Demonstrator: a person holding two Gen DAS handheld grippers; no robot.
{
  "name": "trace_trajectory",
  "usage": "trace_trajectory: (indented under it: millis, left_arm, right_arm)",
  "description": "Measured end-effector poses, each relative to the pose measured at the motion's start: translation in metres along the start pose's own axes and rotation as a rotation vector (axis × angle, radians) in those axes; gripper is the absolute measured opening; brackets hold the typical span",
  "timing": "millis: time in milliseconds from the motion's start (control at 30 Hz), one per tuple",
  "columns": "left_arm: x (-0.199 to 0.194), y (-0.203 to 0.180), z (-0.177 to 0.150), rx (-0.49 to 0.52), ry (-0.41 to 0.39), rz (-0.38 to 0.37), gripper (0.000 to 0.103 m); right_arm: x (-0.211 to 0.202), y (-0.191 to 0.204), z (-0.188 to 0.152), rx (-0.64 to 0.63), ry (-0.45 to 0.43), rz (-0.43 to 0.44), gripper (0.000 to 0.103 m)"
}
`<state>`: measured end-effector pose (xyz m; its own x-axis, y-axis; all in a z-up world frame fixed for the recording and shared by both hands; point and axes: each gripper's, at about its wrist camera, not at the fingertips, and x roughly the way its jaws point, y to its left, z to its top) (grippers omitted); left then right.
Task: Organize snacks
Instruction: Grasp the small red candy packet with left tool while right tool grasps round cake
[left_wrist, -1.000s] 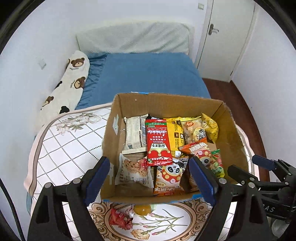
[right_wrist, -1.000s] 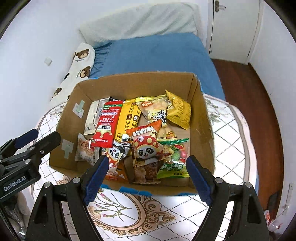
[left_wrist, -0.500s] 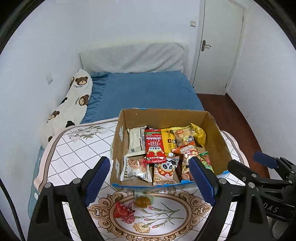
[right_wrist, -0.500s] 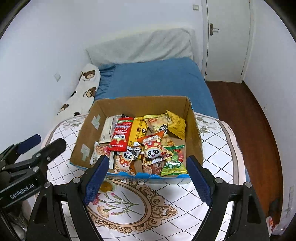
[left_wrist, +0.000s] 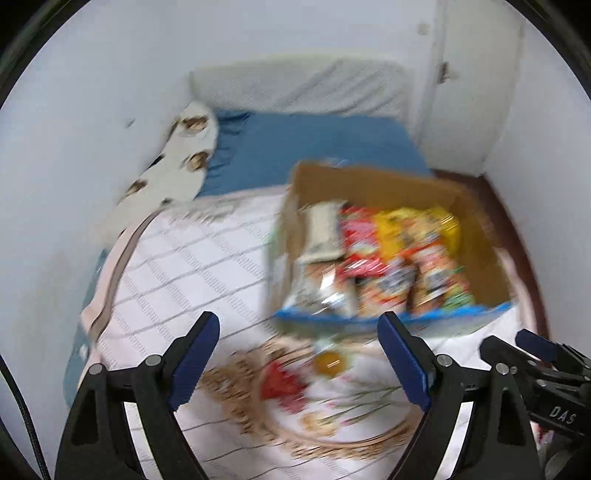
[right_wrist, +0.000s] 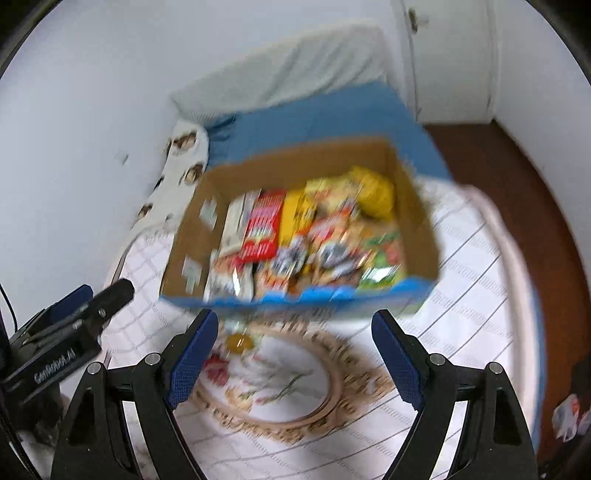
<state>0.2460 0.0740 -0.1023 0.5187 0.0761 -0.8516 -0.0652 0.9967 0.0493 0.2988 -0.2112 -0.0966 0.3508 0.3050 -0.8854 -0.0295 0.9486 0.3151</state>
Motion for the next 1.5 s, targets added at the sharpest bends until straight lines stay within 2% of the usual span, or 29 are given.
trace_trajectory:
  millis: [67,100,133,267,333,467,567,600,667,833,967,1067,1133,1200,1233,1300,1333,1367,1500]
  left_arm:
    - [0.022,0.020,-0.015,-0.003,0.048,0.059,0.087]
    - [0.032,0.029,-0.021,-0.007,0.076,0.078,0.087]
    - [0.045,0.039,-0.029,-0.017,0.112,0.095,0.087]
    - [0.087,0.073,-0.054,-0.070,0.233,0.129,0.087]
    - [0.101,0.082,-0.062,-0.087,0.271,0.120,0.087]
    - [0.120,0.090,-0.074,-0.104,0.323,0.092,0.087]
    - [0.127,0.093,-0.078,-0.123,0.346,0.076,0.087]
    - [0.128,0.093,-0.078,-0.127,0.349,0.071,0.087]
    - [0.128,0.093,-0.079,-0.129,0.356,0.058,0.087]
    - [0.129,0.075,-0.082,-0.113,0.379,-0.014,0.087]
    - [0.134,0.054,-0.082,-0.125,0.407,-0.100,0.087]
    - [0.143,0.044,-0.081,-0.182,0.450,-0.171,0.087]
    - [0.149,0.040,-0.080,-0.211,0.461,-0.187,0.087]
    - [0.156,0.036,-0.080,-0.206,0.455,-0.166,0.087]
    - [0.162,0.033,-0.079,-0.198,0.452,-0.161,0.084]
    - [0.173,0.029,-0.081,-0.172,0.473,-0.145,0.060]
    - [0.178,0.026,-0.085,-0.160,0.496,-0.148,0.055]
    - [0.180,0.024,-0.089,-0.150,0.505,-0.146,0.051]
    - [0.174,0.021,-0.105,-0.116,0.496,-0.135,0.048]
  right_arm:
    - [0.028,0.006,-0.009,0.004,0.054,0.035,0.083]
    - [0.045,0.011,-0.014,-0.004,0.083,0.044,0.074]
    - [0.060,0.016,-0.017,-0.009,0.107,0.054,0.069]
    - [0.114,0.035,-0.026,-0.011,0.165,0.081,0.067]
    - [0.137,0.044,-0.028,-0.011,0.176,0.082,0.067]
    - [0.176,0.061,-0.028,-0.022,0.206,0.083,0.059]
    - [0.206,0.075,-0.032,-0.053,0.253,0.061,0.058]
    - [0.211,0.079,-0.034,-0.072,0.242,0.036,0.058]
    - [0.215,0.086,-0.036,-0.131,0.222,-0.001,0.054]
    - [0.203,0.079,-0.044,-0.175,0.235,-0.032,0.050]
    - [0.183,0.043,-0.055,-0.119,0.256,-0.051,0.050]
    - [0.171,0.019,-0.063,-0.065,0.266,-0.062,0.050]
    - [0.165,0.006,-0.068,-0.036,0.267,-0.070,0.050]
    - [0.162,-0.004,-0.073,-0.012,0.268,-0.072,0.050]
    - [0.161,-0.006,-0.074,-0.007,0.270,-0.074,0.050]
    - [0.159,-0.009,-0.077,-0.010,0.269,-0.079,0.050]
    - [0.159,-0.009,-0.078,-0.014,0.270,-0.080,0.050]
    - [0.159,-0.010,-0.081,-0.018,0.272,-0.081,0.050]
    - [0.159,-0.011,-0.090,-0.014,0.290,-0.077,0.050]
